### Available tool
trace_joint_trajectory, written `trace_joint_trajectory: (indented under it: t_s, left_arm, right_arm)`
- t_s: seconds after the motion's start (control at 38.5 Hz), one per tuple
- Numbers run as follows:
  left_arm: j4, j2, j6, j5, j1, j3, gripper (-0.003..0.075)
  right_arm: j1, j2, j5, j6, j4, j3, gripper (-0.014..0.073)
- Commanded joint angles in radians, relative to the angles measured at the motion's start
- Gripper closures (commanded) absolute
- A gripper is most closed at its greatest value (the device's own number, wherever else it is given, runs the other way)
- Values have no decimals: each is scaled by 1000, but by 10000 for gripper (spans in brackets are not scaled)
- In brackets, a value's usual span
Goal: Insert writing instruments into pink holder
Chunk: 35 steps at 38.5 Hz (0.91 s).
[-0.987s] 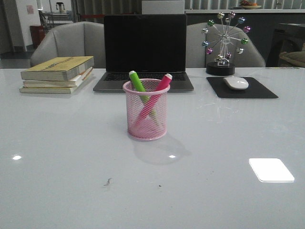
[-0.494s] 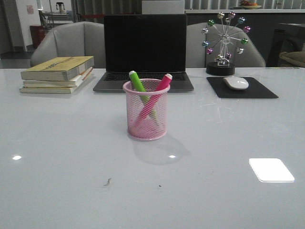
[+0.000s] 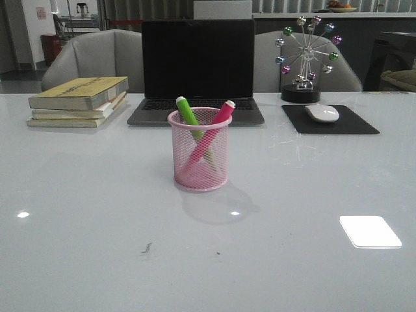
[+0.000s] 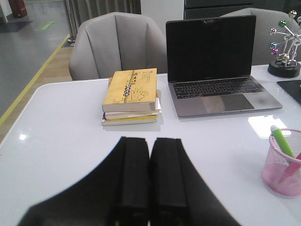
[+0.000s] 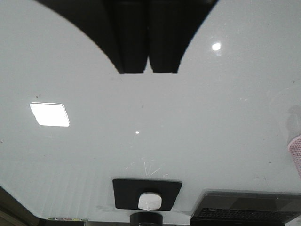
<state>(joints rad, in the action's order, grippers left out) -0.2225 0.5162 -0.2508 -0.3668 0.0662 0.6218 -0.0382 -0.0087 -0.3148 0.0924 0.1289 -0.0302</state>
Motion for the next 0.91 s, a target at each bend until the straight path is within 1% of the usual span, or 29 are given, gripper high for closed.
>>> trace_joint_trajectory:
  t_s: [0.0,0.16,0.55,0.7,0.88]
  left_arm:
    - [-14,2,3,78,0,28,628]
    - [-14,-15,3,78,0,28,628]
    - [-14,-139,3,78,0,21,629]
    - [-12,-208,3,99,0,-28,629]
    - [-19,-292,3,141,0,-131,629]
  right_arm:
    - [-5,-14,80,5,-1,-1,544]
    - [-5,-14,80,5,-1,-1,544]
    - [-5,-14,80,5,-1,-1,544]
    - [-5,-14,80,5,-1,-1,544]
    - [-5,-14,80,5,-1,-1,544]
